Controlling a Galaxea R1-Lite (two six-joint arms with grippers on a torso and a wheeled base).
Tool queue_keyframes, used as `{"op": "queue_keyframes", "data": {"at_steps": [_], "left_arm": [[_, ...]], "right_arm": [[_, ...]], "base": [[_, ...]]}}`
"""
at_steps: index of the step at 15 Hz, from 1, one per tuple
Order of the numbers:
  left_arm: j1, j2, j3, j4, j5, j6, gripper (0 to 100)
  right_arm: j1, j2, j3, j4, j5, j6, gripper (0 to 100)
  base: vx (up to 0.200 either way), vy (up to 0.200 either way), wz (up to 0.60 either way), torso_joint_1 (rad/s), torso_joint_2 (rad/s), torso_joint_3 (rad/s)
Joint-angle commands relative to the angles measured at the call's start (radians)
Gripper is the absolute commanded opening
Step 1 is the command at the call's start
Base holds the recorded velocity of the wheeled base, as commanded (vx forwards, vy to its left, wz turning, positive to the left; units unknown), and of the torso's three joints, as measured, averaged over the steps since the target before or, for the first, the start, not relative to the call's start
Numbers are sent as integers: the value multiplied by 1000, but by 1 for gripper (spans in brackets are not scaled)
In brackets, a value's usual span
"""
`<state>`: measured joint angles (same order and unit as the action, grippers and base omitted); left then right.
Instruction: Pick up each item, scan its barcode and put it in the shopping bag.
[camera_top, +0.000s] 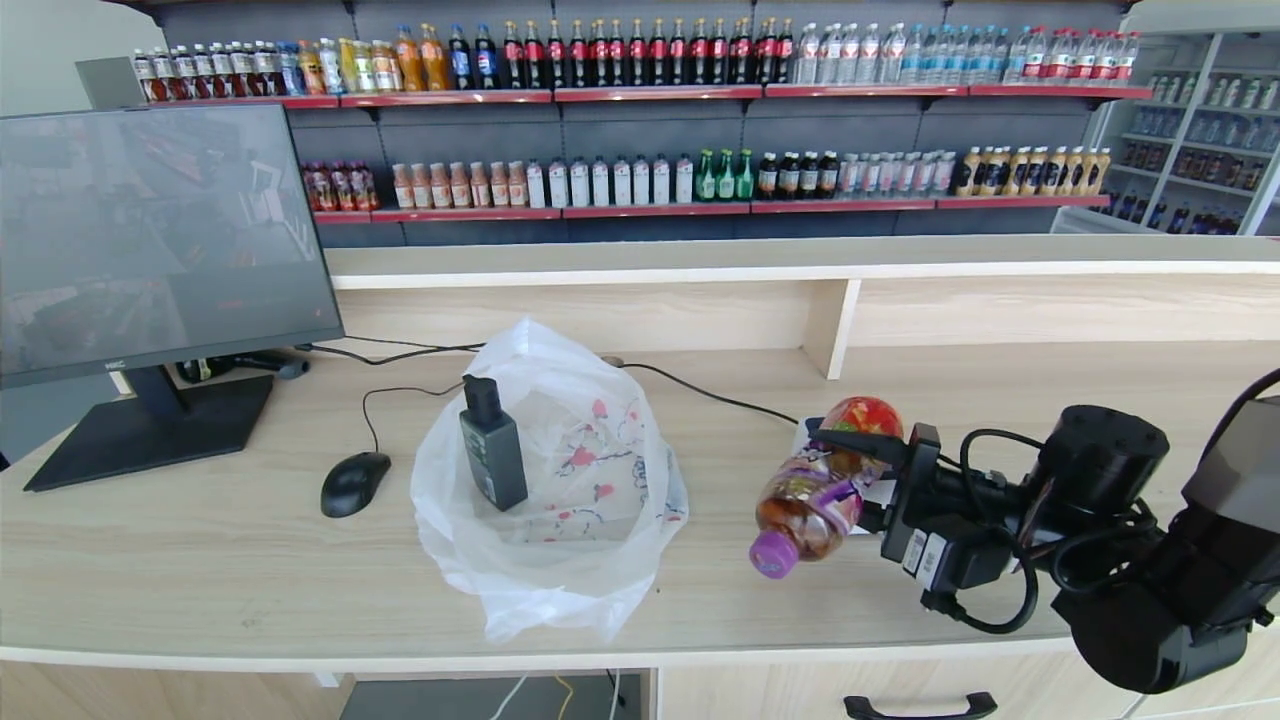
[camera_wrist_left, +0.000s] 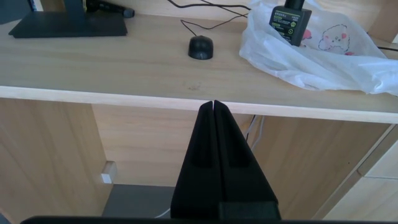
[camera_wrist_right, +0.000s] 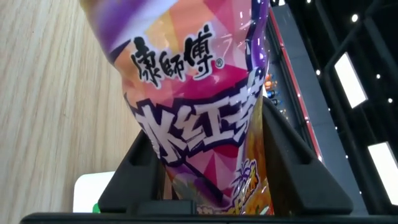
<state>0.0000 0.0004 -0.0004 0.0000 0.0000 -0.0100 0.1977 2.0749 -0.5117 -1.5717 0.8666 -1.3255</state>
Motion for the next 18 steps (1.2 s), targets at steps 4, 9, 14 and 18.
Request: {"op": "queue_keyframes", "data": {"at_steps": [4,9,14,18], "left_arm": [[0,0,-1,0,0,-2,0],[0,0,-1,0,0,-2,0],[0,0,-1,0,0,-2,0],[0,0,-1,0,0,-2,0]], "right_arm": [[0,-18,-2,1,0,20,0],[2,-84,-4,1,0,97,0],[2,-154,-8,1,-1,186,0],[3,-193,-8,1,-1,233,0]], "base": [[0,0,0,0,0,0],[0,0,0,0,0,0],[0,0,0,0,0,0],[0,0,0,0,0,0]]}}
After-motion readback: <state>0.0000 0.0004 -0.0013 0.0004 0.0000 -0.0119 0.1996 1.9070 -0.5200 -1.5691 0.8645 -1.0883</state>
